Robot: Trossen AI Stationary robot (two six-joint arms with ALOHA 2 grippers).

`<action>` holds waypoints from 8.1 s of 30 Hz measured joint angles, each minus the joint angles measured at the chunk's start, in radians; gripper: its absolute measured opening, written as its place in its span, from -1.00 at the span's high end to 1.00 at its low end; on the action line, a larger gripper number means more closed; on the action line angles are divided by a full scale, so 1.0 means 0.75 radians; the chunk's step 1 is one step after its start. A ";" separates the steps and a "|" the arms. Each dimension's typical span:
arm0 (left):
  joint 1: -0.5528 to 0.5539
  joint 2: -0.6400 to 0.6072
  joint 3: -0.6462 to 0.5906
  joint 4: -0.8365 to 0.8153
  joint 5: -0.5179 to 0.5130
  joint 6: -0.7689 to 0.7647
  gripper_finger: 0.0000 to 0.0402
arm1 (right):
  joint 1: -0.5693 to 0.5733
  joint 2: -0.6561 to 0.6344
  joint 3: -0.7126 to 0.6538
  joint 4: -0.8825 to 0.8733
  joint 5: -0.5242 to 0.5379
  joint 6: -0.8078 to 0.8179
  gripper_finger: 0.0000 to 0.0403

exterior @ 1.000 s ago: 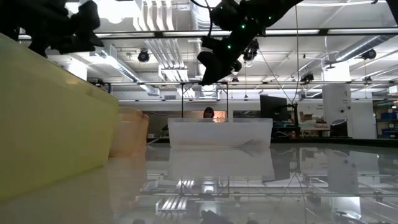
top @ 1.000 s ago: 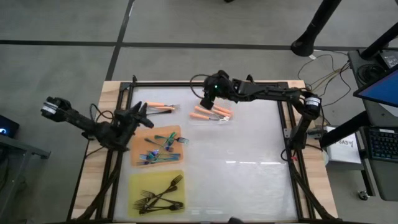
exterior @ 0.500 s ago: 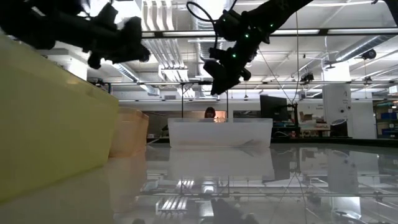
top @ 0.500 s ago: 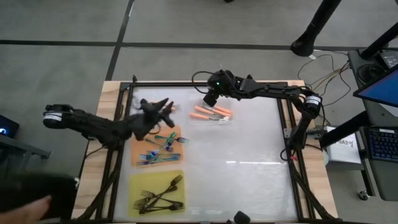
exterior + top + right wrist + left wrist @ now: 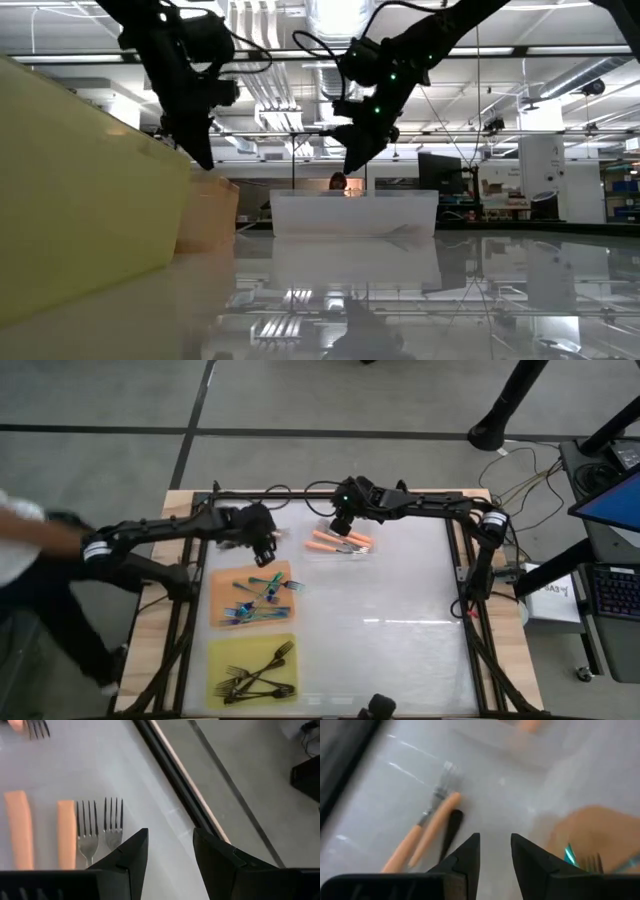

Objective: Sort silverware by color (type)
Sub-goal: Put the orange fork into the transparent bin

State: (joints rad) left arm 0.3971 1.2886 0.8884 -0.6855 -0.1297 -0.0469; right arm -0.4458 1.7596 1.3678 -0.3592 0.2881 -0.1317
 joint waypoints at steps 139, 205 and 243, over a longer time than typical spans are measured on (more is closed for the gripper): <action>0.381 0.717 0.288 -0.027 0.059 0.384 0.30 | -0.055 0.076 0.021 0.086 0.000 -0.164 0.26; 0.384 0.758 0.381 -0.134 0.173 0.353 0.90 | -0.055 0.077 0.017 0.086 0.000 -0.152 0.26; 0.384 1.048 0.760 -0.444 0.106 0.168 0.88 | -0.061 0.077 0.011 0.080 -0.006 -0.189 0.26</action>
State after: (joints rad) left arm 0.6853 2.0749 1.4588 -1.0185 -0.0505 0.0788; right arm -0.4912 1.8172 1.3758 -0.2993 0.2837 -0.2737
